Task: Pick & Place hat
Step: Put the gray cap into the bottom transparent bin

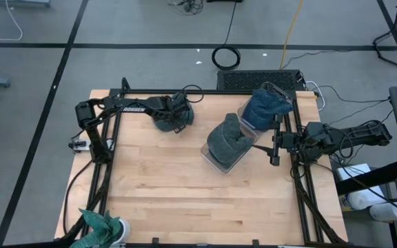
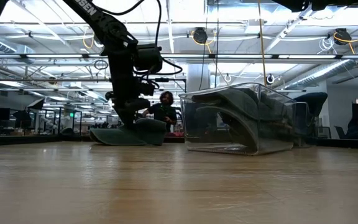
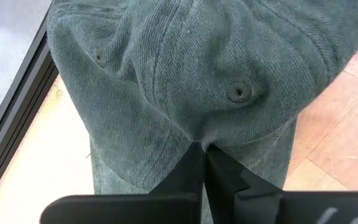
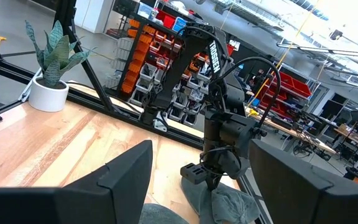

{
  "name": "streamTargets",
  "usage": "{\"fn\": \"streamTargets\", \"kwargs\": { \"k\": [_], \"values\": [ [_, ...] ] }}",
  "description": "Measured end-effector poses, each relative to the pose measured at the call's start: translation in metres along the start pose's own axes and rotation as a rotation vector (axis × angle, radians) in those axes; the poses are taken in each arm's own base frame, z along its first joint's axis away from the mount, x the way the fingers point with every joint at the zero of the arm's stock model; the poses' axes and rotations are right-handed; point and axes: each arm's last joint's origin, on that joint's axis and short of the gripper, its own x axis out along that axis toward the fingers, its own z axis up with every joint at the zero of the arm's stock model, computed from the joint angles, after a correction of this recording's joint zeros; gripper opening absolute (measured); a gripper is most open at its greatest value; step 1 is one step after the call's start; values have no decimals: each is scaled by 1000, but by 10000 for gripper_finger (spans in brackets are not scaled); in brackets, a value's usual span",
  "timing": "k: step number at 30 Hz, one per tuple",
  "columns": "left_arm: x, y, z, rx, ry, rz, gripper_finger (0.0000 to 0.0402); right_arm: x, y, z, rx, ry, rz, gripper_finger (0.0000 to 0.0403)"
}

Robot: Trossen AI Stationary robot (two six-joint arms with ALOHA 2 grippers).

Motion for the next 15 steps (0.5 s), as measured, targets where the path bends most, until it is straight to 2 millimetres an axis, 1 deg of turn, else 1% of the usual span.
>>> {"fn": "streamTargets", "kwargs": {
  "k": [5,8,11,15],
  "values": [
    [0,0,0,15,2,10,7,0,0,0,0,0,0,254],
    [-10,1,-3,49,6,26,5,0,0,0,0,0,0,254],
    [-33,3,-3,56,-25,83,5,0,0,0,0,0,0,254],
    [-72,-2,-2,62,-131,121,4,1,0,0,0,2,0,254]
  ]
}}
